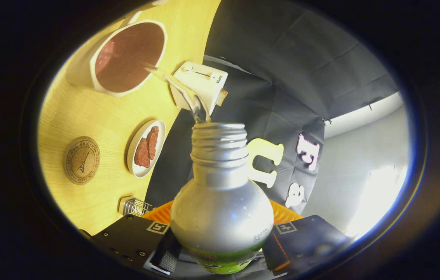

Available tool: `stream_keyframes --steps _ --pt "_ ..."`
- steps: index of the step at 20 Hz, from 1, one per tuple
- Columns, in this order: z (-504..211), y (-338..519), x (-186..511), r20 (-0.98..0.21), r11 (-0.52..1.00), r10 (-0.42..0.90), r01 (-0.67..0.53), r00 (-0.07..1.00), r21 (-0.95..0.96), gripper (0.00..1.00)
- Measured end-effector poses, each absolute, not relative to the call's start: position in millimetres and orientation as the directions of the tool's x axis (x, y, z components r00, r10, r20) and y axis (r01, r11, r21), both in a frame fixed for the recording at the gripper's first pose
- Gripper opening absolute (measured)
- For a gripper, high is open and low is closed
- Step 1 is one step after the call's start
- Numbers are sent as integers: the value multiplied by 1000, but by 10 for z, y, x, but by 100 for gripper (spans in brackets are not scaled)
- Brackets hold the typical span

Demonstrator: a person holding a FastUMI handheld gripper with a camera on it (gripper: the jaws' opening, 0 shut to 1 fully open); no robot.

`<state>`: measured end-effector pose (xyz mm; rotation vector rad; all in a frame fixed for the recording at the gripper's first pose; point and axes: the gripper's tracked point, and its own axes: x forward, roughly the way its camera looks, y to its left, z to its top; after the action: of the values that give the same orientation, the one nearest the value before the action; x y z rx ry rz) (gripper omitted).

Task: Take the bottle from table, then pour the juice into the cup, finally place the bottle on the coaster

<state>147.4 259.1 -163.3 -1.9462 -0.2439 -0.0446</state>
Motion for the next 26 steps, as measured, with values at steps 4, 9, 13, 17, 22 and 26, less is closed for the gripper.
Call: stream_keyframes --steps 4,9,13,17,22,26 --pt "-1564 2618 1470 156 -389 160 207 975 -897 83" --pt "-1519 2667 1457 163 -443 182 229 970 -867 82" --pt "-1512 2690 1465 169 -481 190 242 967 -843 82" --pt "-1532 2719 1450 180 -530 208 266 961 -805 82" --pt "-1546 2785 1445 186 -571 227 286 956 -769 82" --pt "-1536 2843 1430 191 -619 249 308 949 -723 82"
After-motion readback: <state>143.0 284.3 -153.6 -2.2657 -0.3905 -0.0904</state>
